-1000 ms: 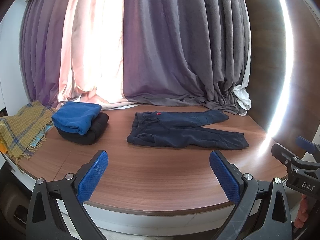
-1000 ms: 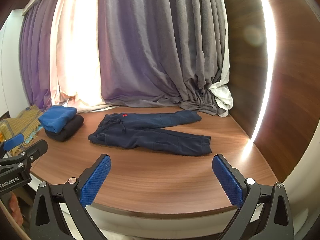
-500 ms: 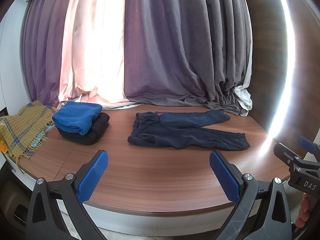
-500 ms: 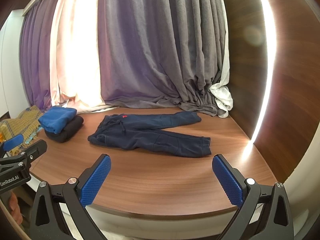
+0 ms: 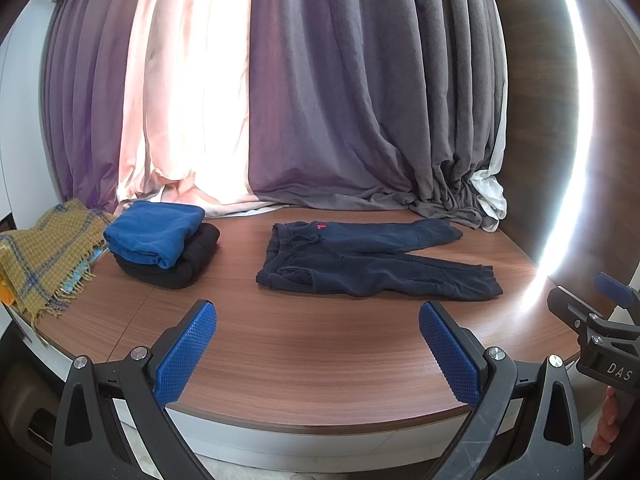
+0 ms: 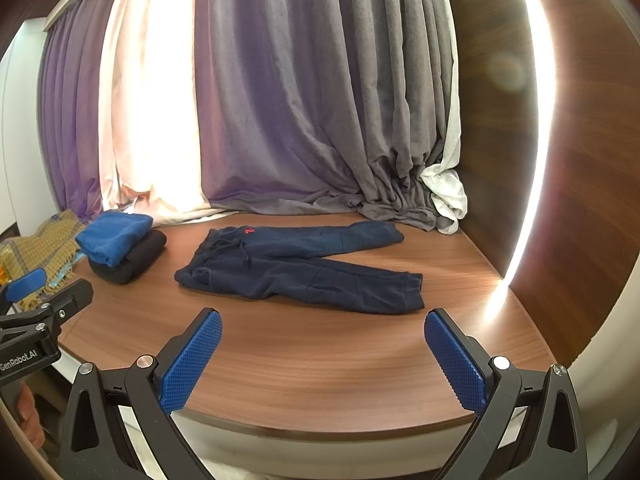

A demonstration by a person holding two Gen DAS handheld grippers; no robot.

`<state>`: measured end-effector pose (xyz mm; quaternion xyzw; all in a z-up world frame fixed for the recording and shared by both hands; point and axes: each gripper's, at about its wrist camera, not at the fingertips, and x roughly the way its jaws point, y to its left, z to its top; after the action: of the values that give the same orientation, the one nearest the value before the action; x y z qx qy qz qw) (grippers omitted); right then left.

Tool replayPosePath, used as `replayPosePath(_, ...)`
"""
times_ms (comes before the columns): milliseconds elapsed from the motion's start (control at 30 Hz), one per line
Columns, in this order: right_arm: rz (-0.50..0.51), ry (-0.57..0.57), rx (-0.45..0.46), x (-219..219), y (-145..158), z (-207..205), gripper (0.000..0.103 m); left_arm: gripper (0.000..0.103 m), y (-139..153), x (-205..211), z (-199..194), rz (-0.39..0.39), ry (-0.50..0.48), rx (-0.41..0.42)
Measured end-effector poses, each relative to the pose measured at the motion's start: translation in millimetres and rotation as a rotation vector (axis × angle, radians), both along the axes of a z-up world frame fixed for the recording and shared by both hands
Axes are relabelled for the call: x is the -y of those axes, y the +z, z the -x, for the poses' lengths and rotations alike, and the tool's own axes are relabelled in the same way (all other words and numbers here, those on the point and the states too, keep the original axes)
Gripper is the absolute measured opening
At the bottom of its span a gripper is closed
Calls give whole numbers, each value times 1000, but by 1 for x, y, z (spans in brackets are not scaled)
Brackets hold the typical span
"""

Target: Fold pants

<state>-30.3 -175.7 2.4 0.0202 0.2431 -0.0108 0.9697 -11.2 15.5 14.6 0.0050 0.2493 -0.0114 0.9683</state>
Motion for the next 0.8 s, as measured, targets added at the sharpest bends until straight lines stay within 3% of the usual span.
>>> replayPosePath(467,0,3,-15,-3,-4,-11,102,103,-3,-8,-10,1,1,-8)
replayPosePath(800,-2,-9,-62,-15,-17,-39,102,103,-20,-29,-49,-15,-16,-64)
